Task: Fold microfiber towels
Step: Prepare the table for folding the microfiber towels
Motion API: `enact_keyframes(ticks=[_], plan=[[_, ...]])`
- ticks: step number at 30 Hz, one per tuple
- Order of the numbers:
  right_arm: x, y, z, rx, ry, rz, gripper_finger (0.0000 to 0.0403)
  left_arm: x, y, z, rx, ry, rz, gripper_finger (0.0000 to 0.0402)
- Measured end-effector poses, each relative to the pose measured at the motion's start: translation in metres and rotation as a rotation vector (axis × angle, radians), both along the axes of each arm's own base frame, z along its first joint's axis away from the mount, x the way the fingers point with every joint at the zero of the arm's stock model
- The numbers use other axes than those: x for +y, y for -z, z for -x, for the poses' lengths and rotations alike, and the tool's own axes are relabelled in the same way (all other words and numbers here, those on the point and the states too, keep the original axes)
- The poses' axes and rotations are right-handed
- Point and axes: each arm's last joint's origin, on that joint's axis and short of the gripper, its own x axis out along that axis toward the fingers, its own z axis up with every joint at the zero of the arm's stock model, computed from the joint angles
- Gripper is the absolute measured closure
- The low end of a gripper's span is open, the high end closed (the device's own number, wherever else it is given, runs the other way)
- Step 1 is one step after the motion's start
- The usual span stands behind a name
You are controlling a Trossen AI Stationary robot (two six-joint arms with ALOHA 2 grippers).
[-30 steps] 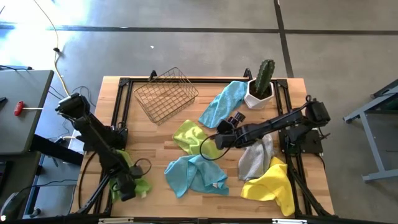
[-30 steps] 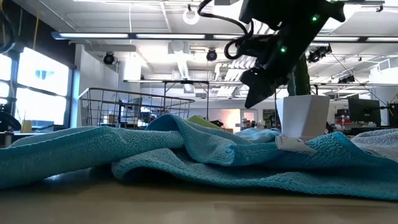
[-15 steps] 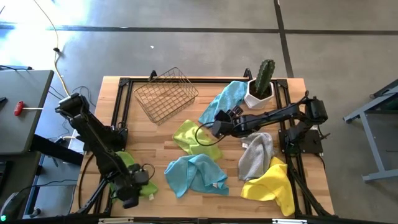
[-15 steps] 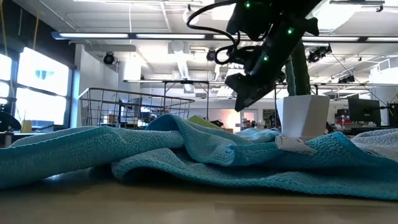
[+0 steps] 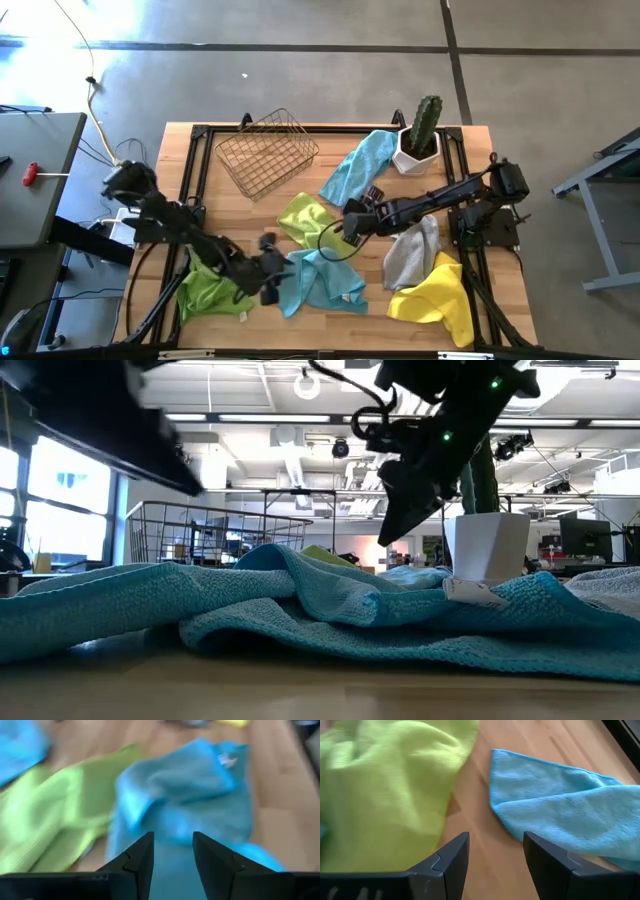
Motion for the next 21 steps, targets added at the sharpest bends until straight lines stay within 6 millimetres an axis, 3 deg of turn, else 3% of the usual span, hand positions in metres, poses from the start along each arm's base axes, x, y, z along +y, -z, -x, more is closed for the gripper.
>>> enact_keyframes(ticks=[4, 10, 17, 21], plan=[[0.007, 0.000, 0.001, -0.003, -0.022, -0.001, 0.0221, 0.004, 0.018, -0.024, -0.042, 0.111, -0.021, 0.0275], [0.010, -0.001, 0.001, -0.010, -0.030, -0.002, 0.0221, 0.018, 0.038, -0.037, -0.026, 0.064, -0.068, 0.0275], [0.010, -0.001, 0.001, -0.009, -0.031, -0.002, 0.0221, 0.014, 0.062, -0.030, 0.146, 0.112, 0.055, 0.0275], [0.010, -0.001, 0.001, -0.008, -0.032, -0.001, 0.0221, 0.004, 0.062, -0.016, 0.252, 0.115, 0.090, 0.0275]])
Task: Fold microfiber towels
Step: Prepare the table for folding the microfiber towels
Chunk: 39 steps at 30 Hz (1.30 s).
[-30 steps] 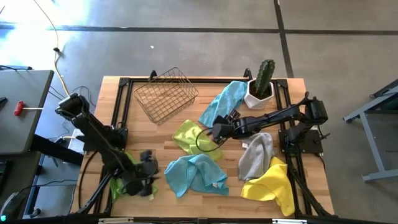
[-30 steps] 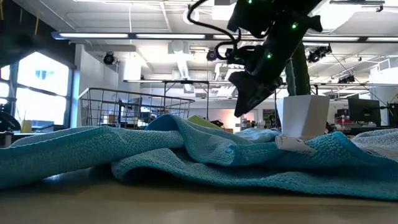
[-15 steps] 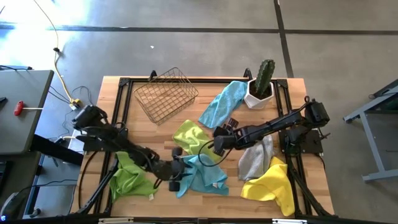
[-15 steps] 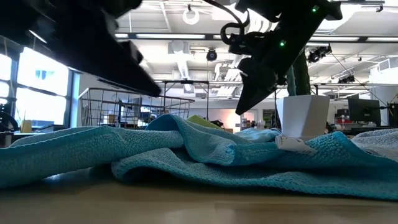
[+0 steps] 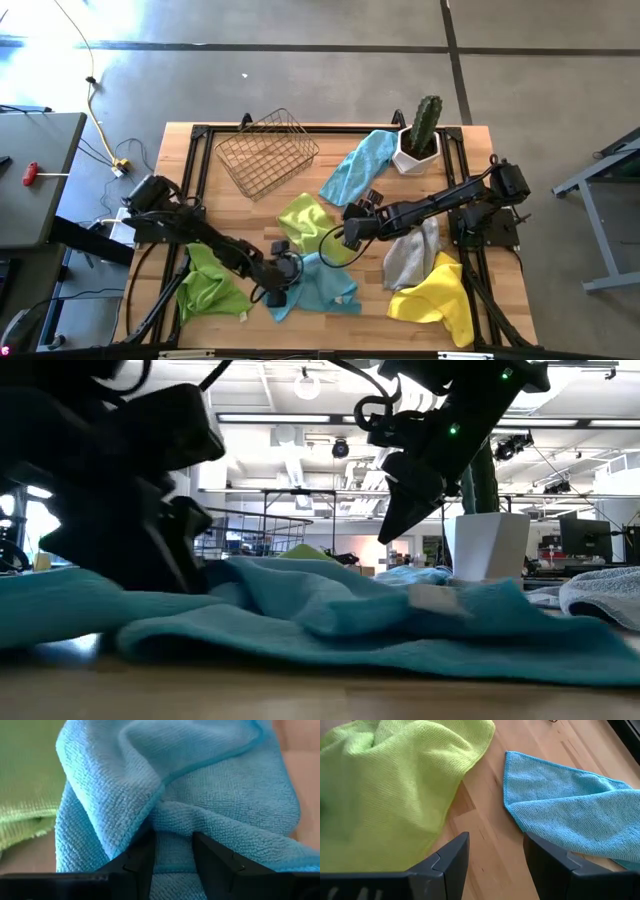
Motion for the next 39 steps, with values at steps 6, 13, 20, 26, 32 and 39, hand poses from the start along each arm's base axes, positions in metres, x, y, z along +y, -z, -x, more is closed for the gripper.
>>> enact_keyframes(ticks=[6, 13, 20, 26, 32, 39], plan=[[-0.001, 0.000, -0.001, -0.005, 0.002, 0.000, 0.0221, -0.012, -0.009, 0.028, 0.185, 0.071, 0.023, 0.0275], [-0.001, -0.001, -0.002, -0.022, 0.002, -0.003, 0.0221, -0.012, -0.041, 0.071, 0.367, 0.051, 0.063, 0.0275], [0.000, -0.003, -0.005, -0.057, -0.005, 0.022, 0.0221, -0.003, -0.055, 0.112, 0.592, -0.117, -0.014, 0.0275], [0.002, -0.011, -0.015, -0.153, -0.065, 0.032, 0.0221, 0.003, -0.058, 0.126, 0.688, -0.180, -0.106, 0.0275], [-0.001, -0.013, -0.017, -0.163, -0.065, 0.099, 0.0221, 0.009, -0.060, 0.137, 0.795, -0.228, -0.173, 0.0275], [-0.032, -0.015, -0.017, -0.161, 0.135, 0.260, 0.0221, 0.014, -0.063, 0.144, 0.879, -0.246, -0.209, 0.0275]])
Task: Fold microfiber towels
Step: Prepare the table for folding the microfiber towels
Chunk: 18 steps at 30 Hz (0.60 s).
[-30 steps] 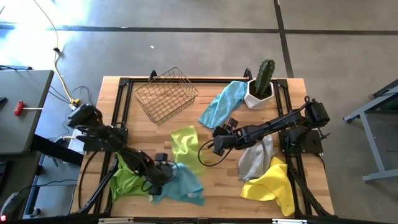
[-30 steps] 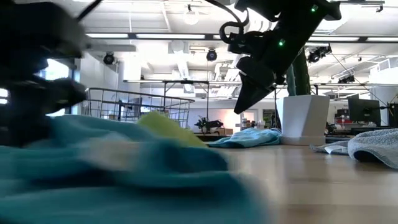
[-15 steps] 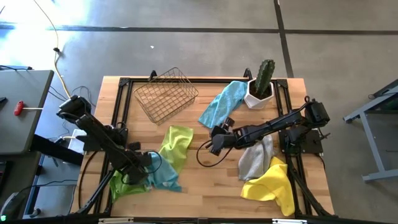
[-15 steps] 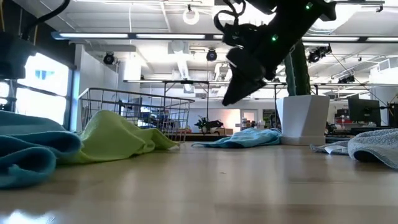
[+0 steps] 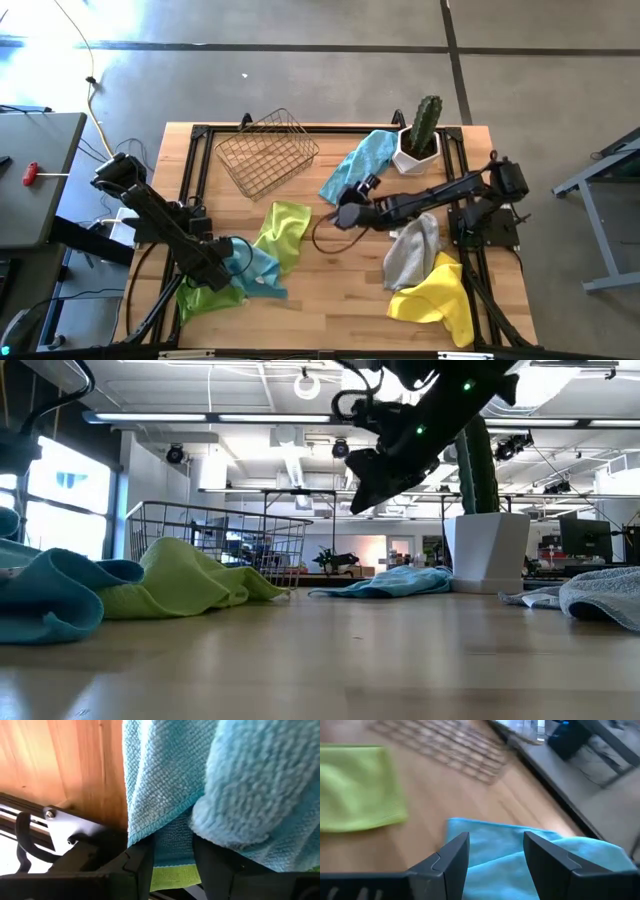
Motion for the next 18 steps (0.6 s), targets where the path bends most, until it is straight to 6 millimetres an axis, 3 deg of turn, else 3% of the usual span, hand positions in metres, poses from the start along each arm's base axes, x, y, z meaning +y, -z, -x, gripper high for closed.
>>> enact_keyframes(ticks=[7, 18], plan=[[-0.048, 0.009, 0.003, 0.023, 0.167, -0.046, 0.0221, -0.002, -0.003, -0.002, -0.009, -0.013, 0.015, 0.0275], [-0.110, 0.057, 0.004, 0.112, 0.300, -0.257, 0.0221, -0.019, -0.037, -0.026, -0.177, 0.008, 0.070, 0.0275]])
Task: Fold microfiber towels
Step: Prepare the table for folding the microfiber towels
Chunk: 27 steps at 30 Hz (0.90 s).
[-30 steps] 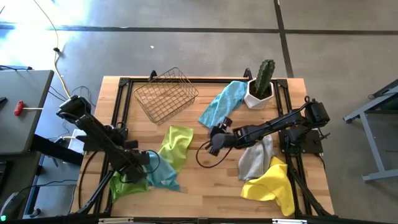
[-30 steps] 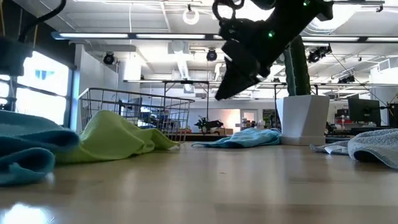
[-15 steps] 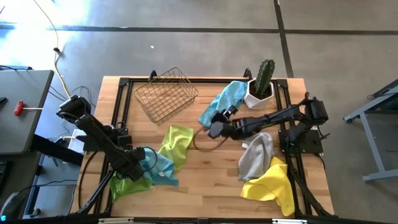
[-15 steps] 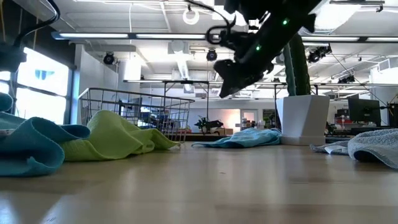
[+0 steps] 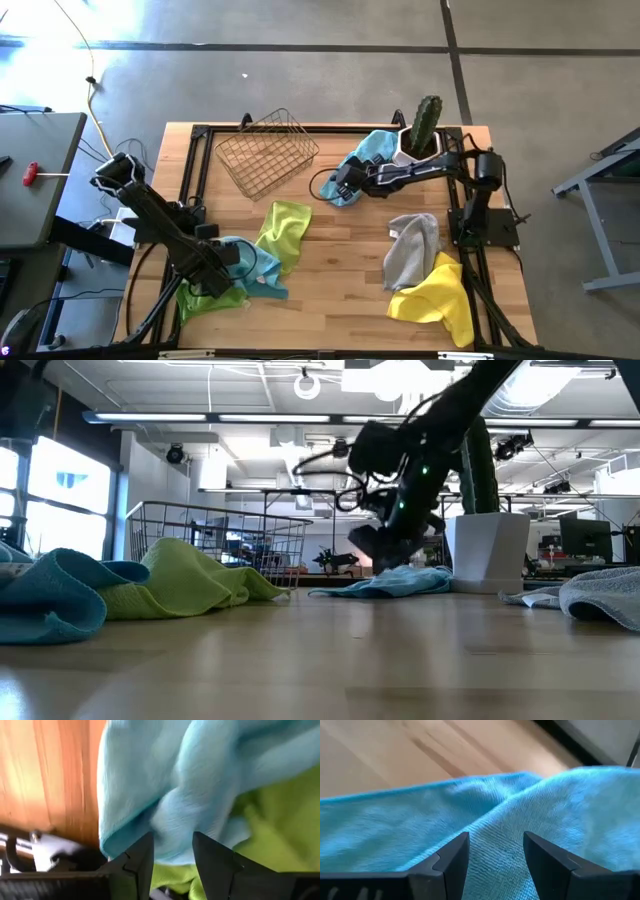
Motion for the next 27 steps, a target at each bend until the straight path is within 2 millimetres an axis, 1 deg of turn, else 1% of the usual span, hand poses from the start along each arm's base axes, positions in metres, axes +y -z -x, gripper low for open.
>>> enact_keyframes(ticks=[3, 5, 8, 10, 16, 21, 24, 27], plan=[[-0.006, 0.007, 0.001, 0.006, -0.010, -0.065, 0.0221, -0.004, -0.010, -0.008, -0.084, 0.012, -0.009, 0.0275], [-0.006, 0.011, 0.001, 0.013, -0.036, -0.117, 0.0221, -0.006, -0.016, -0.011, -0.127, 0.030, -0.020, 0.0275], [-0.002, 0.013, 0.000, 0.013, -0.090, -0.183, 0.0221, -0.007, -0.024, -0.017, -0.200, 0.077, -0.055, 0.0275], [0.004, 0.013, -0.001, 0.021, -0.127, -0.235, 0.0221, -0.008, -0.027, -0.021, -0.254, 0.115, -0.091, 0.0275], [0.041, 0.016, 0.005, 0.137, -0.242, -0.420, 0.0221, -0.008, -0.029, -0.028, -0.359, 0.200, -0.188, 0.0275], [0.077, 0.016, 0.013, 0.241, -0.290, -0.502, 0.0221, -0.008, -0.030, -0.031, -0.403, 0.222, -0.227, 0.0275], [0.099, 0.012, 0.020, 0.297, -0.311, -0.546, 0.0221, -0.009, -0.030, -0.032, -0.413, 0.237, -0.227, 0.0275], [0.117, 0.005, 0.032, 0.347, -0.308, -0.593, 0.0221, -0.008, -0.031, -0.032, -0.419, 0.241, -0.240, 0.0275]])
